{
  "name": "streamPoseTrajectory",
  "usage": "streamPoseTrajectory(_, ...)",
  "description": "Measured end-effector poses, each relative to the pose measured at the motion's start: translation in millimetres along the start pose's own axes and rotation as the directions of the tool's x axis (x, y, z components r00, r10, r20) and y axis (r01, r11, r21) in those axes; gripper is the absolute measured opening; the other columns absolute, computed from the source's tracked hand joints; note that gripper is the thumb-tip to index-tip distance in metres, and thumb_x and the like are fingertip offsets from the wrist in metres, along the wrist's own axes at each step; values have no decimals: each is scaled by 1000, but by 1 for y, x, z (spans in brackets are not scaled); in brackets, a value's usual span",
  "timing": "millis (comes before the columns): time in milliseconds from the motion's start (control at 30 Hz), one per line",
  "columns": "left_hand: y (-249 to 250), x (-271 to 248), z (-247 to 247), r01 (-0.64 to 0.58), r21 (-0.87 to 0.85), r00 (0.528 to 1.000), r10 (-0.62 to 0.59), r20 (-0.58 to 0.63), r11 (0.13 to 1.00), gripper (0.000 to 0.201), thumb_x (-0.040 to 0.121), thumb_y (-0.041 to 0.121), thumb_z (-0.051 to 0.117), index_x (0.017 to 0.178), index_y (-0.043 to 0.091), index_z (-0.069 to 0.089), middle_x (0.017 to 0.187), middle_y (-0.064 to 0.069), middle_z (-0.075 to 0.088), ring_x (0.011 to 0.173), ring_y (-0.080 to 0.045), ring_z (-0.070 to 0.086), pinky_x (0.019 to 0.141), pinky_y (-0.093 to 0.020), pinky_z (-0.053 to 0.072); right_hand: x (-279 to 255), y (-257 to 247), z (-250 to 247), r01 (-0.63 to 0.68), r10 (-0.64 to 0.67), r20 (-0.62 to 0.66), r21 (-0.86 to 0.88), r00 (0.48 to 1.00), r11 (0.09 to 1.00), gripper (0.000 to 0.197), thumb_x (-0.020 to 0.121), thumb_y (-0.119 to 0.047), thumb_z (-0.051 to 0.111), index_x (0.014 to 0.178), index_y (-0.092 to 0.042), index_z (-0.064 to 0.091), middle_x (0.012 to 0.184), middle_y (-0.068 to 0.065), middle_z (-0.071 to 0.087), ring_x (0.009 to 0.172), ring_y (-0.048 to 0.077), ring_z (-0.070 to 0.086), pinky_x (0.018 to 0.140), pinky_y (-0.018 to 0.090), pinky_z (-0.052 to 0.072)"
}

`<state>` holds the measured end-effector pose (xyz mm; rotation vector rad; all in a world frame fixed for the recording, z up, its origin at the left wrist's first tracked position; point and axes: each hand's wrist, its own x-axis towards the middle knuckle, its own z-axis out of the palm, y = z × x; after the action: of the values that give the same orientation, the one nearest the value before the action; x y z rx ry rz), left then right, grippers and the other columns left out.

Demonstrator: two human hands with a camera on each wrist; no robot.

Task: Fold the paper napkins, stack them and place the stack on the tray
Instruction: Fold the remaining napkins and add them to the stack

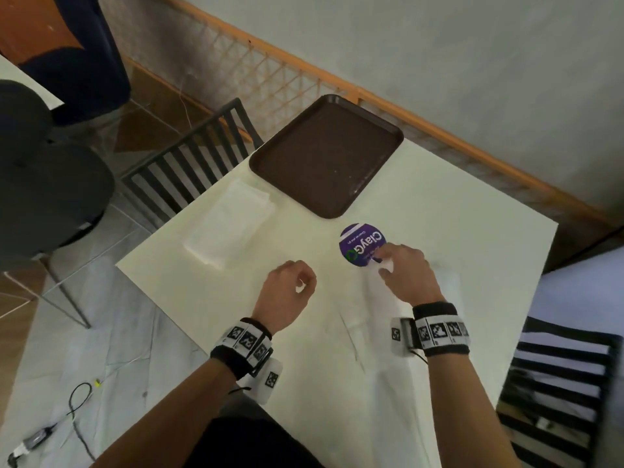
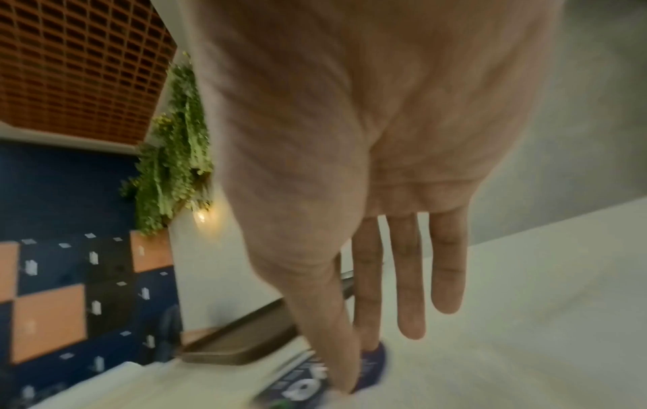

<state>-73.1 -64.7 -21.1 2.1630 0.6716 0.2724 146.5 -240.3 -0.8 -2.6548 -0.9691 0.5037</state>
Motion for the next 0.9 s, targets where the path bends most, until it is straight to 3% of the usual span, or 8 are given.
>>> streamPoseTrajectory(100, 19, -4, 36, -33, -21, 992, 36, 121, 999, 7, 94, 19, 71, 94, 25, 69, 89, 11, 70, 81, -7, 65, 78, -31, 56, -9, 40, -10, -53, 72, 153, -123, 986, 991, 60, 87, -33, 87, 141, -36, 61, 141, 3, 60, 131, 30, 58, 108, 48, 51)
streamPoseTrajectory(200, 34, 2, 70, -7, -17, 977, 10, 211, 1000, 14, 97, 27, 72, 109, 22, 68, 97, 9, 68, 88, -10, 65, 86, -36, 57, -7, 58, -9, -74, 106, 173, -180, 979, 981, 71, 81, -56, 87, 141, -42, 52, 131, 1, 58, 127, 28, 54, 108, 50, 45)
streamPoseTrajectory(367, 57, 26, 101, 184, -77, 947, -156, 281, 980, 62, 94, 39, 78, 144, 15, 51, 119, -3, 63, 105, -19, 63, 101, -37, 53, -10, 64, -7, -24, 42, 96, -174, 994, 984, 30, 87, -48, 84, 105, -33, 66, 110, -5, 60, 117, 27, 54, 97, 44, 42)
streamPoseTrajectory(533, 72, 41, 108, 250, -229, 942, -182, 281, 941, 79, 76, 42, 95, 142, 21, 56, 113, -1, 71, 102, -17, 69, 95, -32, 58, -23, 62, -6, 100, -98, 31, -74, 995, 992, 18, 90, -41, 82, 101, -32, 70, 121, -11, 59, 127, 23, 44, 97, 40, 36)
streamPoseTrajectory(667, 82, 40, 100, 76, -270, 973, -11, 232, 960, 46, 79, 30, 94, 119, 24, 72, 101, 6, 76, 95, -8, 72, 86, -26, 59, -33, 50, -29, 161, -155, -51, 139, 987, 977, 25, 92, -43, 77, 101, -33, 57, 98, -16, 68, 107, 20, 62, 91, 40, 43)
streamPoseTrajectory(767, 88, 41, 81, -16, -254, 995, 42, 95, 967, 14, 94, 31, 81, 99, 21, 72, 93, 7, 77, 83, -8, 71, 78, -27, 58, -41, 52, -50, 75, -92, 34, 332, 995, 940, 45, 84, -48, 89, 114, -40, 57, 95, -11, 74, 90, 13, 68, 78, 30, 51)
streamPoseTrajectory(833, 85, 42, 67, -17, -257, 998, 31, 50, 966, 20, 98, 37, 75, 104, 18, 72, 95, 6, 78, 87, -12, 72, 81, -31, 59, -45, 59, -59, -13, -16, 69, 402, 997, 915, 43, 80, -44, 94, 111, -40, 65, 92, -10, 75, 87, 6, 68, 70, 21, 48)
streamPoseTrajectory(900, 78, 43, 56, -2, -286, 1000, 10, 26, 958, 22, 101, 41, 71, 111, 22, 70, 98, 8, 78, 91, -12, 74, 84, -33, 61, -48, 66, -56, -53, 46, 27, 538, 999, 841, 28, 82, -38, 94, 101, -31, 74, 90, -11, 76, 82, 6, 68, 73, 22, 49)
